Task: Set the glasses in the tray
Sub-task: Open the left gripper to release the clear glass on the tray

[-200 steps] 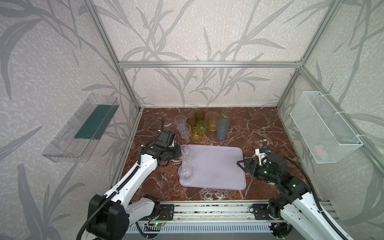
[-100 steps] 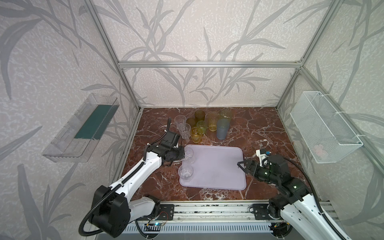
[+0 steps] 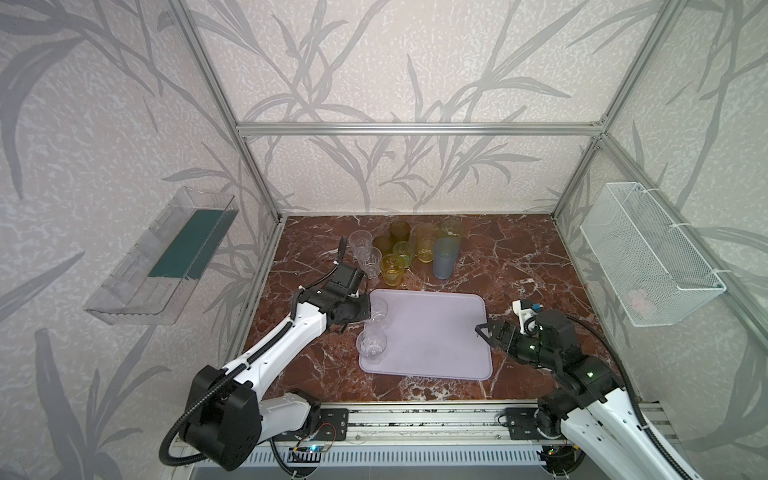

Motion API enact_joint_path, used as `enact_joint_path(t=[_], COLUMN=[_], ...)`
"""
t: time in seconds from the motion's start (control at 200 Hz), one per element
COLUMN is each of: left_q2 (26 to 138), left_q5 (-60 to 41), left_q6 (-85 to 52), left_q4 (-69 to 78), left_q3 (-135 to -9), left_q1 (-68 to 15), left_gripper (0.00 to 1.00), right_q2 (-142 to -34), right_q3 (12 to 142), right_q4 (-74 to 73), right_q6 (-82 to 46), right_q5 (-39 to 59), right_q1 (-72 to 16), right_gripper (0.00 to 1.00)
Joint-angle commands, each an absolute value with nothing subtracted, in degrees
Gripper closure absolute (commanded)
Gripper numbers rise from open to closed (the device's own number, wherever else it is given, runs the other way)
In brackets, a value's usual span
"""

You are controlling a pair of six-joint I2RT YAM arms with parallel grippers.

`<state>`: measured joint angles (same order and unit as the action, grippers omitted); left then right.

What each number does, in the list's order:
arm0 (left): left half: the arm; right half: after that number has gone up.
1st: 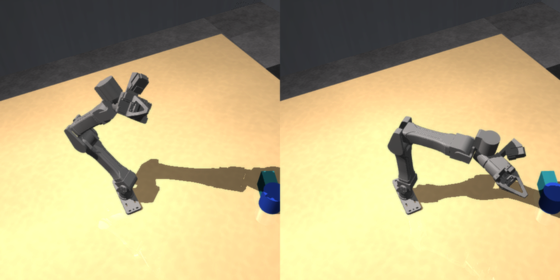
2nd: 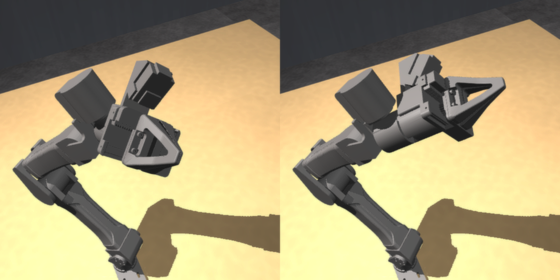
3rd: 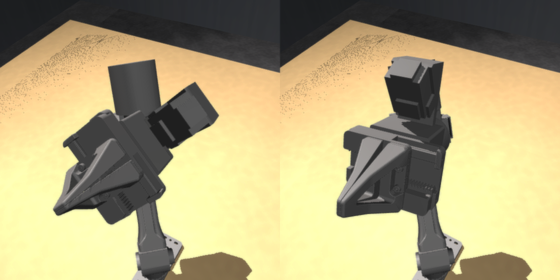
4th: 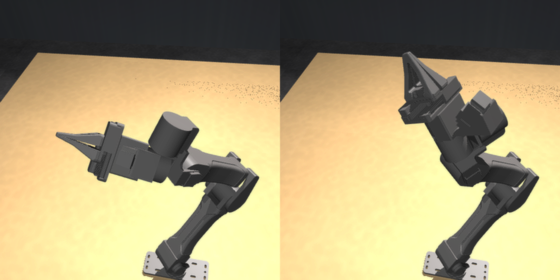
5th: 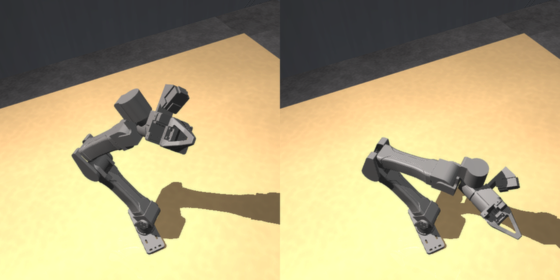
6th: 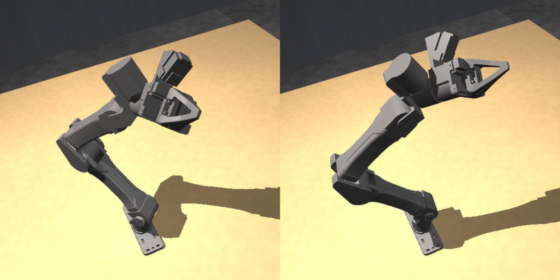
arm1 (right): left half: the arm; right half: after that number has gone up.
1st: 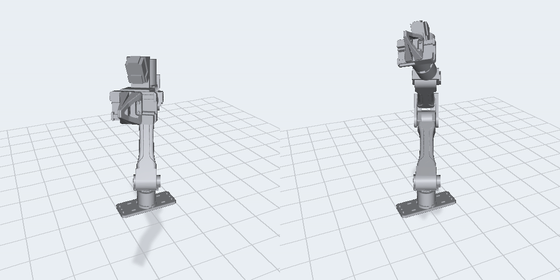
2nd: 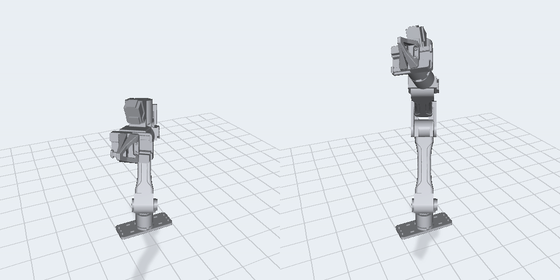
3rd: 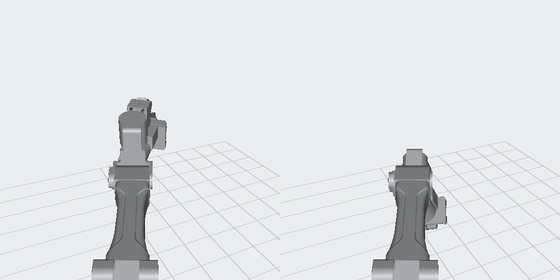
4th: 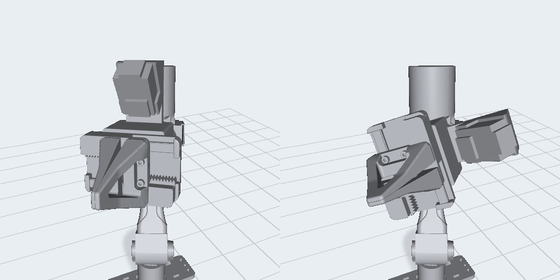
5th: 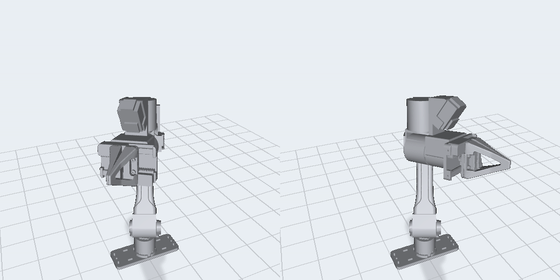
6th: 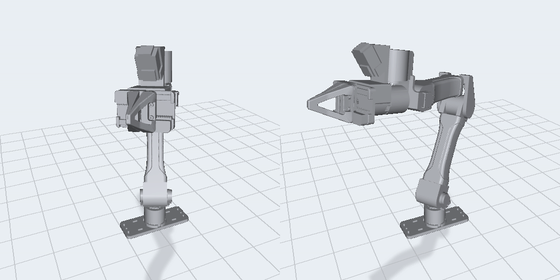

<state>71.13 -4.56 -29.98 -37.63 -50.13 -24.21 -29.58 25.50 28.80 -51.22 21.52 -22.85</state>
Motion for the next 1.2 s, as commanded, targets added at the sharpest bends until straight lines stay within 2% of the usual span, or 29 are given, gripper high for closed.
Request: enact_joint_path(t=[0.0, 1.195], left_q2=[71.9, 77.3], left_q5=[-4.1, -2.1], left_q6=[-29.4, -27.9], left_q4=[-38.7, -38.9], left_q3=[-50.3, -51.1], left_q1=[-24.7, -26.8], left_gripper=[1.00, 1.00], right_q2=[-29.0, -30.9], right_q3=[25.4, 24.1], right_q4=[30.1, 28.4], right_q6=[-51.2, -52.5], right_q5=[21.1, 20.2], right_q1=[-22.5, -22.5], right_gripper=[0.01, 0.01])
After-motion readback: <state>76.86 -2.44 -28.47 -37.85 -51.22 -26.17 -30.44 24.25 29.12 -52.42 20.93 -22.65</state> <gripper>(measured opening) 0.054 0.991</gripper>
